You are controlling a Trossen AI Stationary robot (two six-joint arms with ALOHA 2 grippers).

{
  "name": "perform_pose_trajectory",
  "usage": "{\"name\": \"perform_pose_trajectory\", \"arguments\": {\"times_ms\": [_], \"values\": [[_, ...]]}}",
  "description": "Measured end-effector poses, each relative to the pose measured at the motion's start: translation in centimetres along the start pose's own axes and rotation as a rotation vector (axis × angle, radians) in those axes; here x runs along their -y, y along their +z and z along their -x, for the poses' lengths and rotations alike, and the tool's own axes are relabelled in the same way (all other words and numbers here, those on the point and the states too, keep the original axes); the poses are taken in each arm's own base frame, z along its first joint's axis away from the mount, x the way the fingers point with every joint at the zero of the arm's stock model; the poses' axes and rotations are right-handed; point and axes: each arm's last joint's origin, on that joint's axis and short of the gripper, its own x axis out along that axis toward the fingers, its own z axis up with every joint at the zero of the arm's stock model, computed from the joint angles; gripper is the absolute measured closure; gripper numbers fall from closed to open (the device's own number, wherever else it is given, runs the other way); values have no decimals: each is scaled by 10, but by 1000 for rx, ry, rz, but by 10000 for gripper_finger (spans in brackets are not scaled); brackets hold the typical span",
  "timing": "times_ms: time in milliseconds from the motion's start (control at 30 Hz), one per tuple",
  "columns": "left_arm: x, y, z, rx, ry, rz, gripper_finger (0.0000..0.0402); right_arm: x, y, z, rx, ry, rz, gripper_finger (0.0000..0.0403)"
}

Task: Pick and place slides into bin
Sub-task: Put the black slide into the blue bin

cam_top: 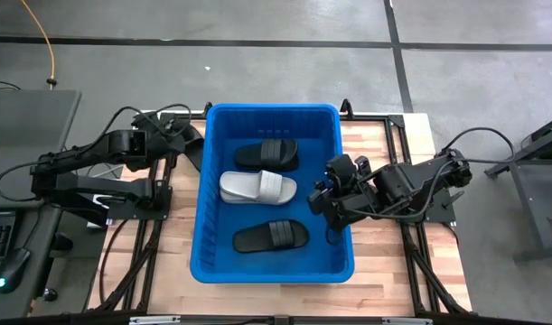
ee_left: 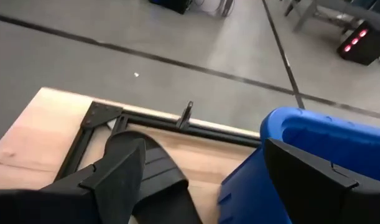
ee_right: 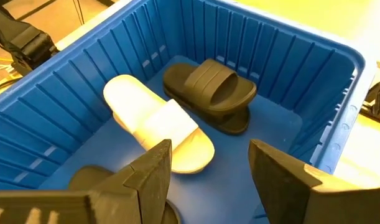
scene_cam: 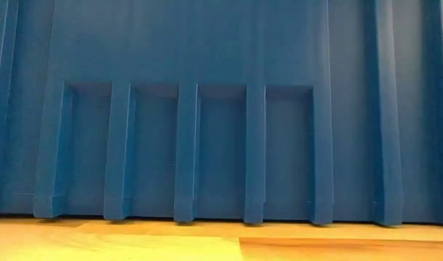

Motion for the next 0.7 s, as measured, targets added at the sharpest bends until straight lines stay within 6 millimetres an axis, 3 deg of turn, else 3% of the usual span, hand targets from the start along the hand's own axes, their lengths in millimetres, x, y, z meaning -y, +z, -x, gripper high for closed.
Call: {"name": "perform_pose_trajectory", "arguments": {"times_ms": [267,400,600,700], "values": [[6,-4,-6,28,41,-30,87,0,0,0,7,-3,1,201],[-1,-17,-26,-22,156,-67,87,1,2,0,46,-21,20,203],[-23,-40,-53,-165,296,65,87,2,2,-2,0,-14,2,202],[-23,-50,-64,-213,267,133,87,1,1,-2,-10,-8,-1,203]]}}
